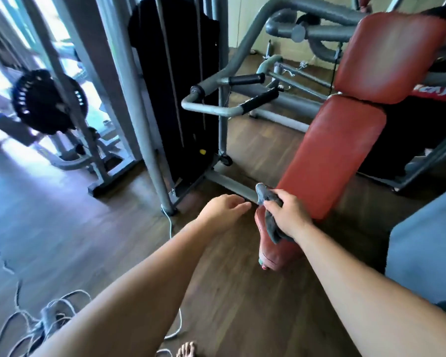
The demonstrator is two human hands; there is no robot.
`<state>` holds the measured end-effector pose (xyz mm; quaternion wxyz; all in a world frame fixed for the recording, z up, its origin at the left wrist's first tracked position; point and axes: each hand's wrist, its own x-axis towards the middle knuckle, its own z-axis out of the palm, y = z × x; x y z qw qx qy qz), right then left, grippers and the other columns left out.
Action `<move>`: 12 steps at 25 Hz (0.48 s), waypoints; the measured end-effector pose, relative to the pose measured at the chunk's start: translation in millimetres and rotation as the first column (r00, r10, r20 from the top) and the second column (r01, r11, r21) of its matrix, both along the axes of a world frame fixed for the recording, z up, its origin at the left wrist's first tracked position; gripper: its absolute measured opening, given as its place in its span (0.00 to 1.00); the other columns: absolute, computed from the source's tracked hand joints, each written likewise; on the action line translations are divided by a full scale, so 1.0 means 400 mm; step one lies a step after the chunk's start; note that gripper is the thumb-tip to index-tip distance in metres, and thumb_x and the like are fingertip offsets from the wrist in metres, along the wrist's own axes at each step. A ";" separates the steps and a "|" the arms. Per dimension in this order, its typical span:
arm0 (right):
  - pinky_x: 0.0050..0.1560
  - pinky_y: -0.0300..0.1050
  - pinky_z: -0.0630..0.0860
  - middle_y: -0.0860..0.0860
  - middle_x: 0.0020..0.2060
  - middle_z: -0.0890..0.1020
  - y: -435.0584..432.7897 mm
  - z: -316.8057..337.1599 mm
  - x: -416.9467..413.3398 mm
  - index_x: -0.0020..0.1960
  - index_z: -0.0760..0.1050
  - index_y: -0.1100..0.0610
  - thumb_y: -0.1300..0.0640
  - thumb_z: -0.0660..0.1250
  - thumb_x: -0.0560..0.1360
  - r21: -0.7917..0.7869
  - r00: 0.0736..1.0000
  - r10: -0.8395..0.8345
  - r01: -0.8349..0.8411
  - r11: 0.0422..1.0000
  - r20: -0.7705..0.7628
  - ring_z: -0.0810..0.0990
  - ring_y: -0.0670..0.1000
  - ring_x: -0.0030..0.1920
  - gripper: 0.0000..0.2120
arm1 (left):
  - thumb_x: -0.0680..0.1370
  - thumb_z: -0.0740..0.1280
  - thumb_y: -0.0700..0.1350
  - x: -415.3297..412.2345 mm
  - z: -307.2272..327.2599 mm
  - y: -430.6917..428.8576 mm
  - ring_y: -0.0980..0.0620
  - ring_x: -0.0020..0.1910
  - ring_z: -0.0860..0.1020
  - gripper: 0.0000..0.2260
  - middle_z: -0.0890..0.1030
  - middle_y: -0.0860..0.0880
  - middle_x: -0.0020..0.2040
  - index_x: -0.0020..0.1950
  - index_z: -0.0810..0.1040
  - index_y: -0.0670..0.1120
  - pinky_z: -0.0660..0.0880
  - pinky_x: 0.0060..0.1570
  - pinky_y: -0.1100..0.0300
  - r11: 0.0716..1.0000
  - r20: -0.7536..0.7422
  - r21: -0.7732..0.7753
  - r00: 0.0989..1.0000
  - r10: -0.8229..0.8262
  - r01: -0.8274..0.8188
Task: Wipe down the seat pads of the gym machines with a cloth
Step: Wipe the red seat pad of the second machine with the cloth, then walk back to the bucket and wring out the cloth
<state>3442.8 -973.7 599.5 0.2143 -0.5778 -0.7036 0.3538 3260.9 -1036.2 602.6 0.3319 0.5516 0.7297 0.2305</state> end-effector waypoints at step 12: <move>0.57 0.44 0.75 0.48 0.54 0.86 -0.328 0.074 -0.672 0.62 0.79 0.44 0.50 0.69 0.73 0.106 0.662 0.732 -0.749 0.654 0.159 0.82 0.54 0.56 0.17 | 0.78 0.68 0.61 -0.547 0.011 -0.625 0.44 0.67 0.74 0.21 0.79 0.49 0.66 0.70 0.78 0.55 0.75 0.65 0.49 0.890 -0.482 -0.074 0.798 0.362 -0.449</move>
